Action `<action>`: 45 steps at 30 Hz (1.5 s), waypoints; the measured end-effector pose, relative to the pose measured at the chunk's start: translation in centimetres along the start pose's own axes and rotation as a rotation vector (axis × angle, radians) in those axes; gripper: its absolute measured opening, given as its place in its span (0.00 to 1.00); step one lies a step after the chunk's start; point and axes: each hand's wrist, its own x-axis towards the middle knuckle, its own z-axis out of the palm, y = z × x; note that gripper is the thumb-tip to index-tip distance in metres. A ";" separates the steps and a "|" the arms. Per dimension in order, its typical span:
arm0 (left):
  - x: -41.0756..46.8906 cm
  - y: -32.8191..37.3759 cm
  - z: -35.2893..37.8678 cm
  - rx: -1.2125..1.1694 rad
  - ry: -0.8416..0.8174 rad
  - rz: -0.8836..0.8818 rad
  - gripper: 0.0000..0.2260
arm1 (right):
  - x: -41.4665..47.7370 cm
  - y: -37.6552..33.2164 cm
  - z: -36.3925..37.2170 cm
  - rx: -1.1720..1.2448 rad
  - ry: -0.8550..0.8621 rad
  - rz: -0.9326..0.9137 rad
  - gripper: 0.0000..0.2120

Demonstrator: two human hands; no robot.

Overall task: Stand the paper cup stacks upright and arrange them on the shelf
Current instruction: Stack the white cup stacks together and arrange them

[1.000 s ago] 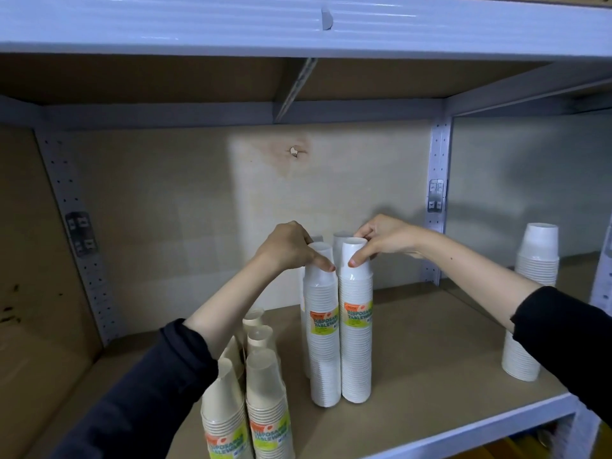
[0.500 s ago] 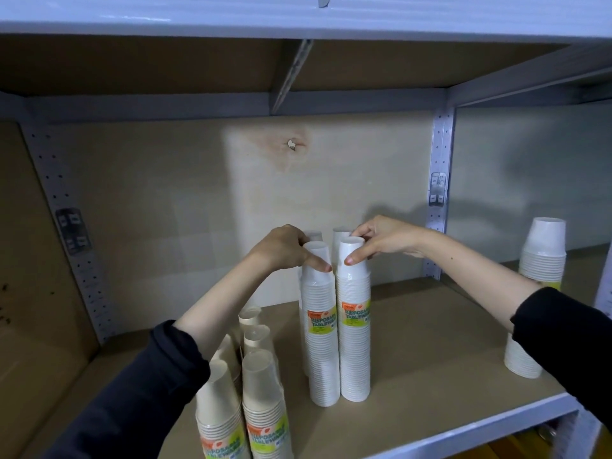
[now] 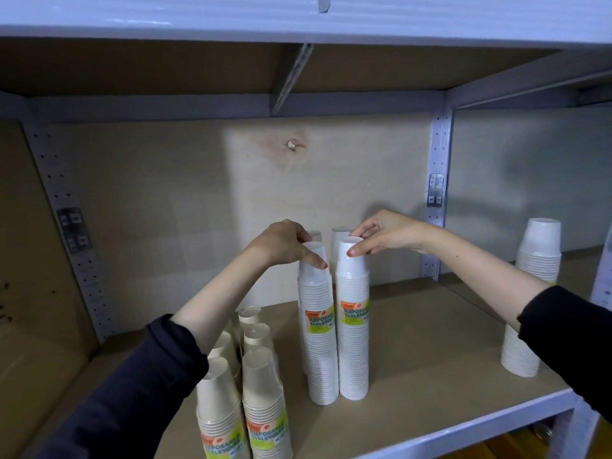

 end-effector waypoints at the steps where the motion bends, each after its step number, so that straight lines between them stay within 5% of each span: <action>1: -0.1 0.0 0.0 0.010 -0.007 -0.006 0.26 | -0.1 0.0 0.0 -0.006 -0.005 0.001 0.20; 10: -0.7 0.7 -0.6 0.027 0.079 0.023 0.26 | -0.6 0.2 -0.6 -0.033 0.017 0.011 0.20; 20: -1.0 6.6 1.5 0.066 0.261 0.267 0.18 | -3.2 0.8 -5.5 -0.099 0.226 -0.007 0.14; 30: 1.4 12.3 13.9 0.154 0.099 0.368 0.17 | -7.6 5.2 -11.8 -0.395 0.580 0.062 0.15; 45: 4.5 9.1 29.8 0.267 -0.141 0.238 0.18 | -8.4 13.5 -15.5 -0.499 0.601 0.216 0.28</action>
